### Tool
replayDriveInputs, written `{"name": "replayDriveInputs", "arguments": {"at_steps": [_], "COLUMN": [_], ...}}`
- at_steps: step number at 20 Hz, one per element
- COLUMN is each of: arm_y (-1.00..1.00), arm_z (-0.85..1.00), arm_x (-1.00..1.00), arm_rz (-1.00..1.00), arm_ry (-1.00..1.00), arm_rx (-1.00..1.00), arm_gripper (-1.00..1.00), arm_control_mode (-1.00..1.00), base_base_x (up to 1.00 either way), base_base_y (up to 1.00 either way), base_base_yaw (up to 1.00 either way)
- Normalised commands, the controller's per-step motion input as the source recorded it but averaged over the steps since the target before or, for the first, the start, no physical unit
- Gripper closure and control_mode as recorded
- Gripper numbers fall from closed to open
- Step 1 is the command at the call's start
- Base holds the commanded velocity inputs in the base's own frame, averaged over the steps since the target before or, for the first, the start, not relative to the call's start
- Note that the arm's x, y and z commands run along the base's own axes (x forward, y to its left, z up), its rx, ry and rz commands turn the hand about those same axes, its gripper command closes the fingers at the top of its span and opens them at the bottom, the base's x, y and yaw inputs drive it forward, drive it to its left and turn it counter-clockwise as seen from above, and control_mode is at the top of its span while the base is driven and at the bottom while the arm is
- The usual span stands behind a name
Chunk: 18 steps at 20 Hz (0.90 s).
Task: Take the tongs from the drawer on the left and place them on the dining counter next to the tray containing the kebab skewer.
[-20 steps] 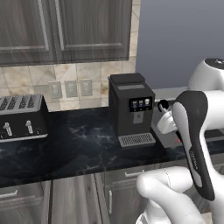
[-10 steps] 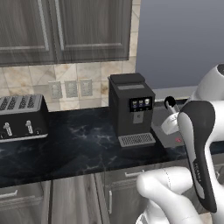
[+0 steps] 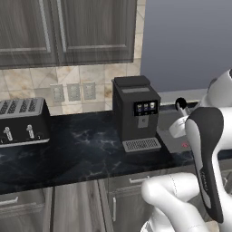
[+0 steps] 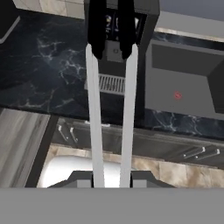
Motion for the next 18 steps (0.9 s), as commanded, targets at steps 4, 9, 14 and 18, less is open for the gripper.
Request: {"name": "replayDriveInputs", "arguments": {"at_steps": [4, 9, 14, 18], "arm_y": [-0.07, -0.12, -0.14, -0.06], "arm_z": [0.0, 0.0, 0.0, 0.0], "arm_x": [0.0, 0.0, 0.0, 0.0], "arm_rz": [-0.02, -0.02, -0.02, 0.0], "arm_ry": [0.0, 0.0, -0.01, 0.0], "arm_rx": [0.0, 0.0, 0.0, 0.0], "arm_gripper": [1.0, 1.0, 1.0, 1.0], "arm_control_mode": [-1.0, -1.0, -1.0, -1.0], "base_base_x": [0.0, 0.0, 0.0, 0.0], "base_base_y": [0.0, 0.0, 0.0, 0.0], "base_base_yaw": [0.0, 0.0, 0.0, 0.0]}}
